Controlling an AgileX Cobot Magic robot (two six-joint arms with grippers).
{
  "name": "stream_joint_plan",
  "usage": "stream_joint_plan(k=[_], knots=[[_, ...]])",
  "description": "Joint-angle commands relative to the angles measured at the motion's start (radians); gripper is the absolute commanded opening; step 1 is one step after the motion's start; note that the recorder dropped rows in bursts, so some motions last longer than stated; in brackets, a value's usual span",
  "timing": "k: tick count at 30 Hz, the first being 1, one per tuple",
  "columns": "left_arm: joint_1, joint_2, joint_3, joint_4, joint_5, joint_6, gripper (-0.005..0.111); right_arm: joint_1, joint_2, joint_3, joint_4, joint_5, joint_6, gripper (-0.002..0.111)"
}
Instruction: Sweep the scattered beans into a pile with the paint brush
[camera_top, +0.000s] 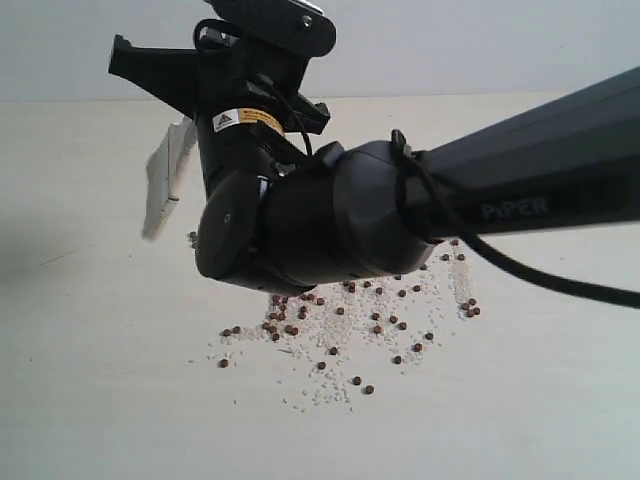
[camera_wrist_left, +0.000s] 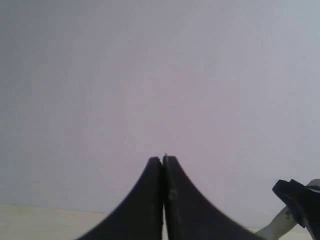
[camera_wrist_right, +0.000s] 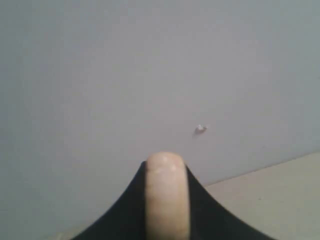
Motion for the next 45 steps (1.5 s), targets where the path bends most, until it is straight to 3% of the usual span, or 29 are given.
stream_joint_plan(k=[1,10,18,30,40,45], knots=[[0.002,-0.001,0.005,-0.008,0.002,0.005,0.000,-0.058,0.083,-0.001,-0.133,-0.006,0.268,0.000],[0.002,-0.001,0.005,-0.008,0.002,0.005,0.000,-0.105,0.274,-0.152,-0.132,0.063,0.355,0.000],[0.002,-0.001,0.005,-0.008,0.002,0.005,0.000,-0.105,0.296,-0.233,0.134,0.101,-0.069,0.000],[0.002,-0.001,0.005,-0.008,0.002,0.005,0.000,-0.105,0.217,-0.234,0.449,0.002,-0.614,0.000],[0.002,-0.001,0.005,-0.008,0.002,0.005,0.000,-0.103,0.155,-0.234,0.559,-0.097,-0.874,0.000],[0.002,-0.001,0.005,-0.008,0.002,0.005,0.000,-0.103,0.132,-0.234,0.544,-0.073,-0.870,0.000]])
